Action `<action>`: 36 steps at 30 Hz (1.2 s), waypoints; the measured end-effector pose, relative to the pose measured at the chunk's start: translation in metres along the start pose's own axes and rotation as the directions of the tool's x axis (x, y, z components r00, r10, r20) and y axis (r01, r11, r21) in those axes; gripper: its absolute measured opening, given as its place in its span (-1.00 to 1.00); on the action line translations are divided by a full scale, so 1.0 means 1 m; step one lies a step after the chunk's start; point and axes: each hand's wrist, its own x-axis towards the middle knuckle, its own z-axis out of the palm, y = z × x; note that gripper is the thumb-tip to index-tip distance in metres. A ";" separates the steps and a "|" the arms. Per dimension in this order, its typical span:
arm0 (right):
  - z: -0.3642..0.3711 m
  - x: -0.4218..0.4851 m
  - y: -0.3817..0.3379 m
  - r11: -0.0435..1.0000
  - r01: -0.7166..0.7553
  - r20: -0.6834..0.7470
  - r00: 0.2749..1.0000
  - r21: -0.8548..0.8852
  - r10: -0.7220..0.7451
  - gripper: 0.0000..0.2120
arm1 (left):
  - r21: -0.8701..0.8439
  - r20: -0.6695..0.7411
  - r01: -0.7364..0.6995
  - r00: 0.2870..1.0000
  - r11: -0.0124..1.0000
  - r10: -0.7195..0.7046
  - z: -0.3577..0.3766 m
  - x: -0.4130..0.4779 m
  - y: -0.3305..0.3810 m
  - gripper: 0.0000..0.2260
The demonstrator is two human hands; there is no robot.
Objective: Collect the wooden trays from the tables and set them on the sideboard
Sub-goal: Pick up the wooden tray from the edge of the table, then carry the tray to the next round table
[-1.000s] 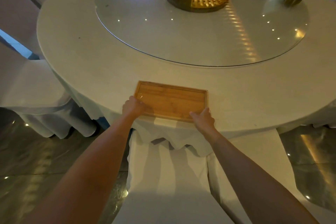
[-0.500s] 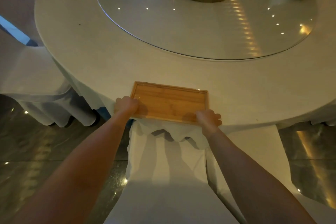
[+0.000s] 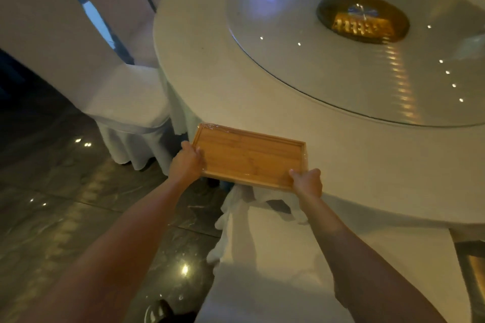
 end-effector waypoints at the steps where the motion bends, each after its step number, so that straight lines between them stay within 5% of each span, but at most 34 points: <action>1: 0.011 -0.011 -0.008 0.999 0.047 0.000 0.999 0.007 -0.047 -0.55 | -0.010 -0.015 0.006 1.000 1.000 -0.006 -0.015 0.003 -0.013 -0.81; 9: 0.139 -0.134 -0.098 0.927 0.352 0.044 0.932 0.129 -0.360 -0.53 | -0.082 -0.191 0.017 0.981 0.996 -0.033 -0.178 0.025 -0.138 -0.67; 21: 0.344 -0.291 -0.256 0.700 0.692 0.218 0.666 0.177 -0.714 -0.65 | -0.154 -0.440 0.198 0.863 0.968 -0.247 -0.416 0.044 -0.311 -0.66; 36: 0.633 -0.320 -0.488 0.629 0.711 0.413 0.493 0.316 -0.765 -0.65 | -0.183 -0.575 0.336 0.726 0.924 -0.378 -0.595 0.259 -0.470 -0.67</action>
